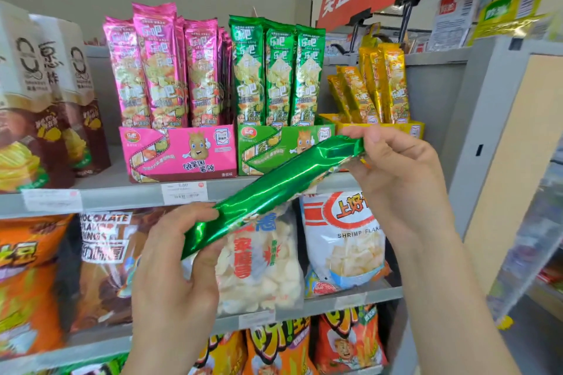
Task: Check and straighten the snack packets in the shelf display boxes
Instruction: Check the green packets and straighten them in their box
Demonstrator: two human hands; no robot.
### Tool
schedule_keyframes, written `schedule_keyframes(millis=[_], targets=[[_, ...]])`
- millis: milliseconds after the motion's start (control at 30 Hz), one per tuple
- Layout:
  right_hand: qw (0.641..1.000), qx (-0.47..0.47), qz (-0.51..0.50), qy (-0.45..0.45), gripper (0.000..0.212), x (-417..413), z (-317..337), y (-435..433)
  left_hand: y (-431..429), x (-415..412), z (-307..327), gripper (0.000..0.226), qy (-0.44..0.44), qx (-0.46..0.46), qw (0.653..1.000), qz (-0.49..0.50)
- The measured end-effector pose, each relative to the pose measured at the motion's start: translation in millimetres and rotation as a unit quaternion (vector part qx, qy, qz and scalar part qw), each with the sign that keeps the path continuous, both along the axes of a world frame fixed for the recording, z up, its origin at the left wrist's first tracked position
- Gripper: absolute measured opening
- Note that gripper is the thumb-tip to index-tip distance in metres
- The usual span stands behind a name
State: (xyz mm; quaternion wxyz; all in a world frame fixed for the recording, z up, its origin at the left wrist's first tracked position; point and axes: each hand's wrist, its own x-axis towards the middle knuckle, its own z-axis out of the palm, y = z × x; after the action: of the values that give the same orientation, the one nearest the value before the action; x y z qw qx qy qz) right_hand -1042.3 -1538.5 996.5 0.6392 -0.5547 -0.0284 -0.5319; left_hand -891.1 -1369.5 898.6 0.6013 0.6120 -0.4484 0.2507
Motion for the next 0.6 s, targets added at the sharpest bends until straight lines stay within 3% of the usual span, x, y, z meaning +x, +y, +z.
schedule_keyframes(millis=[67, 200, 267, 367, 500, 600], targets=[[0.998, 0.049, 0.024, -0.025, 0.019, -0.1, -2.8, -1.9, -2.5, -4.5, 0.0, 0.048, 0.012, -0.033, 0.999, -0.018], [0.991, 0.124, 0.02, -0.053, 0.021, -2.4, -8.9, -8.6, -3.2, -6.4, 2.9, 0.047, 0.064, -0.14, 0.975, -0.157], [0.985, 0.158, 0.013, -0.068, 0.02, -4.8, -14.4, -13.3, 1.9, -1.4, 5.2, 0.042, 0.087, -0.124, 0.97, -0.19], [0.979, 0.189, -0.009, -0.073, 0.02, -9.2, -24.3, -16.5, 7.1, 7.0, 8.2, 0.045, 0.089, -0.058, 0.983, -0.149], [0.973, 0.22, -0.062, -0.013, 0.01, -14.3, -47.2, -18.4, 6.1, 6.0, 23.0, 0.039, 0.048, -0.029, 0.983, -0.177], [0.962, 0.208, -0.158, 0.085, 0.031, -17.6, -65.5, -12.9, 0.8, -10.6, 41.3, 0.029, 0.073, -0.059, 0.968, -0.235]])
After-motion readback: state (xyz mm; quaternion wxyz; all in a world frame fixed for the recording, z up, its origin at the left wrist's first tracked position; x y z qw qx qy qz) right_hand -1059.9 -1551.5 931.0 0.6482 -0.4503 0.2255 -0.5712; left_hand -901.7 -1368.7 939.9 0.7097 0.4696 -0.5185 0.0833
